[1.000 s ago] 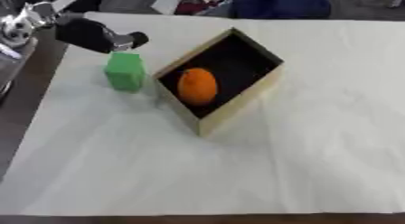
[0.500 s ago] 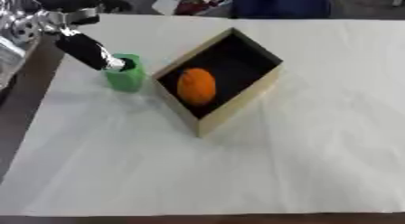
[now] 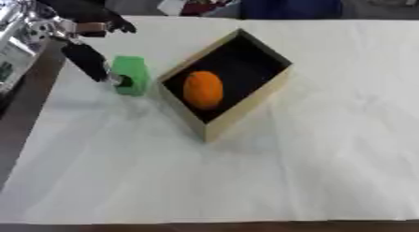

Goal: Pick up objects on the table and place them in the box.

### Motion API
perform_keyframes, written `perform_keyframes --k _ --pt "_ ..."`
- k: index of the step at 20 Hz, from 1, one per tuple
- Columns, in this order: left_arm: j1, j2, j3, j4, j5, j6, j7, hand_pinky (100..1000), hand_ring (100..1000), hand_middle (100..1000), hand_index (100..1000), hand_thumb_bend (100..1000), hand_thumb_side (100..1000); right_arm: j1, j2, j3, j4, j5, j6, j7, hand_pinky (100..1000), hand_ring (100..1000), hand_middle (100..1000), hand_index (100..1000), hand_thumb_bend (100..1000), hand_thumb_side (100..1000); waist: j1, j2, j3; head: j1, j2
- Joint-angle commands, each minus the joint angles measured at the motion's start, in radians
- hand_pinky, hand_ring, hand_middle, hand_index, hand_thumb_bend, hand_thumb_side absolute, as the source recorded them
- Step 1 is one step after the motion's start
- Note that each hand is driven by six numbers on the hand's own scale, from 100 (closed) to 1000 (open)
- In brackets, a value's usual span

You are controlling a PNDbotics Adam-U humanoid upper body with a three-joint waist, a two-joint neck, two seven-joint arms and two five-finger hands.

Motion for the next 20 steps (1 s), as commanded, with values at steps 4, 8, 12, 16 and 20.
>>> perform_keyframes --k 4,8,12,16,20 --pt "-0.041 0.007 -0.022 0.076 -0.053 -0.03 0.001 919 918 919 1000 543 557 -0.009 -0.009 -0.01 -0.013 0.004 0.004 0.004 901 933 694 925 100 578 0.002 -0.017 -0.004 0.006 -0.003" --pt "-0.06 -0.008 -0.027 0.124 -0.104 -0.045 0.001 924 932 920 1000 548 553 -0.008 -0.006 -0.009 -0.013 0.005 0.007 0.01 900 931 692 924 100 594 0.003 -0.011 -0.007 0.01 -0.005" --pt "-0.078 -0.024 -0.024 0.175 -0.125 -0.052 0.001 927 934 923 1000 557 557 -0.009 -0.006 -0.01 -0.013 0.006 0.01 0.01 900 929 690 921 100 606 0.003 -0.002 -0.009 0.014 -0.008" --pt "-0.087 -0.029 -0.02 0.214 -0.14 -0.051 0.001 927 938 922 1000 560 554 -0.01 -0.008 -0.01 -0.012 0.01 0.011 0.013 900 929 688 920 100 621 0.003 0.009 -0.011 0.017 -0.012" --pt "-0.097 -0.035 -0.014 0.234 -0.15 -0.052 0.001 928 941 926 1000 557 555 -0.011 -0.008 -0.01 -0.012 0.013 0.01 0.017 900 928 687 918 100 628 0.002 0.019 -0.013 0.02 -0.019"
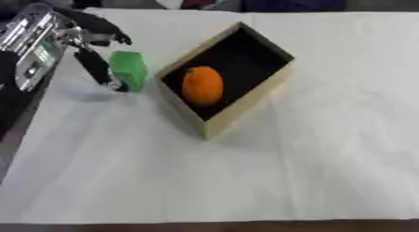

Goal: Pick up objects on the table and place them in the box.

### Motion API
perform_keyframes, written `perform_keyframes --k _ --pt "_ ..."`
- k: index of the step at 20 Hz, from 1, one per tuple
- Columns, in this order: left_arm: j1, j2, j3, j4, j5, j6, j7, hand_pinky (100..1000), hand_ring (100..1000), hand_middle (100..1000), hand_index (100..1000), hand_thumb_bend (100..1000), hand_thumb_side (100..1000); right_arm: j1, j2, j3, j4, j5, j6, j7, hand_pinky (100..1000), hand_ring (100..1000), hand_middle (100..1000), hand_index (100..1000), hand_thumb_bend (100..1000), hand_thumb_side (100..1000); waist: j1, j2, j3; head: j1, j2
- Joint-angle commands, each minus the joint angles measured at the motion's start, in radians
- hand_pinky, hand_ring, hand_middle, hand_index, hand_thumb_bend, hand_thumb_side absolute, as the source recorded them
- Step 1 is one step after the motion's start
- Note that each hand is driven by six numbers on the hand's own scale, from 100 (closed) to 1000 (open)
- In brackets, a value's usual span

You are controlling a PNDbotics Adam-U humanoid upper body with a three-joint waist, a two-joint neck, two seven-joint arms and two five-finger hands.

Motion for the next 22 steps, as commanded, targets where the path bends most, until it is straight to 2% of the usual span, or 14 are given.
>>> perform_keyframes --k 1,14,16,17,18,19,21,22 --pt "-0.026 0.017 0.017 0.005 -0.01 -0.002 0.0 928 942 927 1000 557 556 -0.014 -0.016 -0.01 -0.012 0.009 -0.002 0.005 899 927 686 915 100 636 -0.001 -0.017 -0.001 0.005 -0.013" --pt "-0.045 -0.001 0.021 0.034 -0.01 -0.003 0.0 900 918 868 1000 508 545 -0.013 -0.013 -0.01 -0.005 0.023 -0.004 0.023 899 927 684 905 100 671 -0.005 0.005 -0.011 0.014 -0.029" --pt "-0.046 -0.001 0.019 0.035 -0.012 -0.005 0.0 881 906 851 1000 447 516 -0.012 -0.013 -0.011 -0.005 0.024 -0.004 0.023 899 927 683 903 100 674 -0.005 0.007 -0.011 0.014 -0.029" --pt "-0.046 -0.001 0.018 0.036 -0.012 -0.006 0.0 870 901 846 1000 378 483 -0.012 -0.013 -0.01 -0.005 0.023 -0.003 0.024 899 927 682 902 100 678 -0.005 0.007 -0.011 0.014 -0.029" --pt "-0.047 -0.002 0.018 0.038 -0.013 -0.006 0.0 867 898 843 1000 357 475 -0.011 -0.012 -0.01 -0.005 0.023 -0.003 0.024 899 928 682 902 100 680 -0.005 0.007 -0.011 0.015 -0.029" --pt "-0.048 -0.002 0.018 0.039 -0.012 -0.005 0.0 857 892 836 1000 283 447 -0.011 -0.012 -0.01 -0.004 0.023 -0.003 0.025 900 928 682 901 100 682 -0.006 0.007 -0.011 0.015 -0.03" --pt "-0.049 -0.004 0.021 0.04 -0.009 -0.001 0.0 846 881 823 999 204 428 -0.01 -0.011 -0.011 -0.004 0.022 -0.002 0.026 901 929 683 901 100 691 -0.006 0.007 -0.011 0.014 -0.031" --pt "-0.049 -0.004 0.022 0.038 -0.006 0.001 0.0 843 877 817 993 193 431 -0.01 -0.01 -0.011 -0.003 0.022 -0.003 0.027 901 929 683 901 100 692 -0.006 0.007 -0.011 0.014 -0.032"
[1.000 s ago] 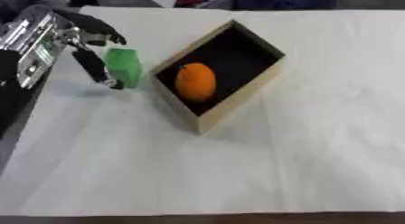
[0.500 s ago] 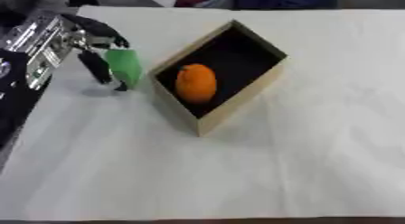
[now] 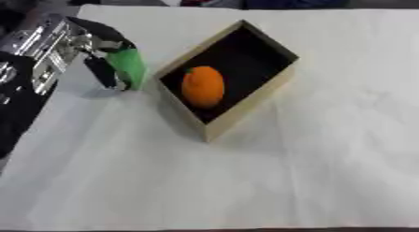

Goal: Pick up objects on the table and place them in the box.

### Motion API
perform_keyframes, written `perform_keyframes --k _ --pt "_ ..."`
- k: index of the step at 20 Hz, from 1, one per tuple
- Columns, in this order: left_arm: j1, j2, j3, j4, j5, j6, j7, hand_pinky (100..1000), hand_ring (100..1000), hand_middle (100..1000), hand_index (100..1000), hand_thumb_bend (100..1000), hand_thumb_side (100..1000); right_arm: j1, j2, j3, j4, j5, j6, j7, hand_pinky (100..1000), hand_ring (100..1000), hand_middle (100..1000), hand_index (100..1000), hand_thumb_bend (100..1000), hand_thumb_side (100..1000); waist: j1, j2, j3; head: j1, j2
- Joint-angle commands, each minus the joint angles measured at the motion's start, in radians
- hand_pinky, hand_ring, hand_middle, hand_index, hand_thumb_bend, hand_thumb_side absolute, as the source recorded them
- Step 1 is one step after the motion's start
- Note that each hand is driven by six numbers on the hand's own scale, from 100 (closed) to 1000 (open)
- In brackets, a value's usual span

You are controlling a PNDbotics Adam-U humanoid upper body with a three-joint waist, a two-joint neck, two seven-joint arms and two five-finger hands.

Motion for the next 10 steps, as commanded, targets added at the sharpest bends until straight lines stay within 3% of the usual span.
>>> perform_keyframes --k 1,5,10 --pt "-0.023 0.022 0.015 -0.011 0.004 0.005 0.001 836 869 804 970 172 441 -0.009 -0.011 -0.012 -0.003 0.005 -0.001 0.006 901 929 678 897 100 692 0.0 -0.022 -0.001 0.002 -0.011" --pt "-0.023 0.025 0.012 -0.044 0.01 0.006 0.001 819 843 779 925 118 456 -0.005 -0.008 -0.015 0.005 0.005 -0.004 0.015 902 931 681 898 100 713 0.0 -0.023 0.0 0.002 -0.01" --pt "-0.028 0.026 0.008 -0.065 0.007 0.006 0.001 786 778 676 851 100 447 -0.005 -0.007 -0.017 0.008 0.003 -0.004 0.015 903 931 680 893 100 716 0.0 -0.025 0.0 0.001 -0.01"
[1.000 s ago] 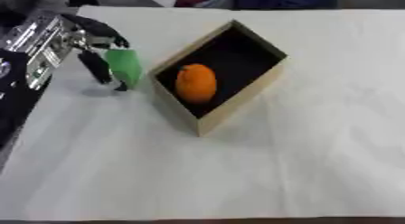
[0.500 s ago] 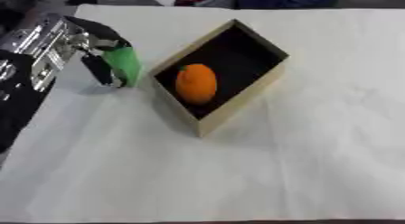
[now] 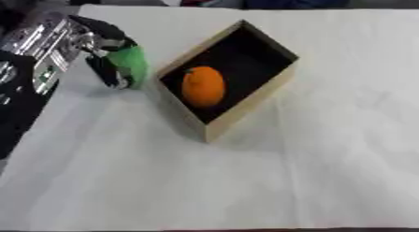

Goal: Pick up objects on the table and place them in the box.

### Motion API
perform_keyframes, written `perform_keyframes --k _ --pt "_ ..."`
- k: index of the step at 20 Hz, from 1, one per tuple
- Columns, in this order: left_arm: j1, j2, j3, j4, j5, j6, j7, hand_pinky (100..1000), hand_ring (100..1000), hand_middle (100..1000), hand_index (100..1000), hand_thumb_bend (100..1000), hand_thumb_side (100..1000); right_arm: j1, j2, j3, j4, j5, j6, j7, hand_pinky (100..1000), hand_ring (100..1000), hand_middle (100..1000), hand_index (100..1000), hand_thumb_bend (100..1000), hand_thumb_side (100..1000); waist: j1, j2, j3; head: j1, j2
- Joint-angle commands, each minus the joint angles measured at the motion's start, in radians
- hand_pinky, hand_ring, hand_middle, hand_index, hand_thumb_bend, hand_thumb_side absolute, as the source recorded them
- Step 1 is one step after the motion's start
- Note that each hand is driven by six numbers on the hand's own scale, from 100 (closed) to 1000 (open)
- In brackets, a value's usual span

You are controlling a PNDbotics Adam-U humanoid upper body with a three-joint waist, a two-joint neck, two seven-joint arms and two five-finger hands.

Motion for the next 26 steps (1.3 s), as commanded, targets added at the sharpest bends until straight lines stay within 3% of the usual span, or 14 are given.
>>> perform_keyframes --k 1,7,15,22,26 --pt "-0.027 0.026 0.009 -0.028 -0.004 0.003 0.0 779 770 666 849 100 444 -0.006 -0.013 -0.012 -0.003 0.002 -0.001 0.003 903 931 680 894 100 716 0.0 -0.026 0.0 0.0 -0.009" --pt "-0.045 0.022 0.019 -0.07 -0.01 0.004 0.0 747 713 577 803 100 448 -0.004 -0.01 -0.012 -0.002 -0.002 0.001 0.0 904 933 680 892 100 713 -0.001 -0.036 0.007 -0.004 0.001" --pt "-0.094 -0.013 0.02 -0.178 0.001 0.002 0.0 739 695 555 782 100 462 0.004 -0.006 -0.016 -0.001 -0.009 0.005 -0.011 904 933 680 889 100 679 -0.004 -0.062 0.015 -0.016 0.02" --pt "-0.161 -0.117 -0.029 -0.294 0.016 0.015 0.002 748 709 575 791 100 492 0.007 0.004 -0.014 -0.002 -0.011 0.011 -0.016 904 934 679 890 100 666 -0.006 -0.082 0.018 -0.027 0.034" --pt "-0.184 -0.184 -0.066 -0.29 -0.012 0.036 0.032 748 716 579 793 100 513 0.006 0.011 -0.011 -0.003 -0.013 0.014 -0.013 904 934 679 890 100 665 -0.006 -0.088 0.015 -0.021 0.04"
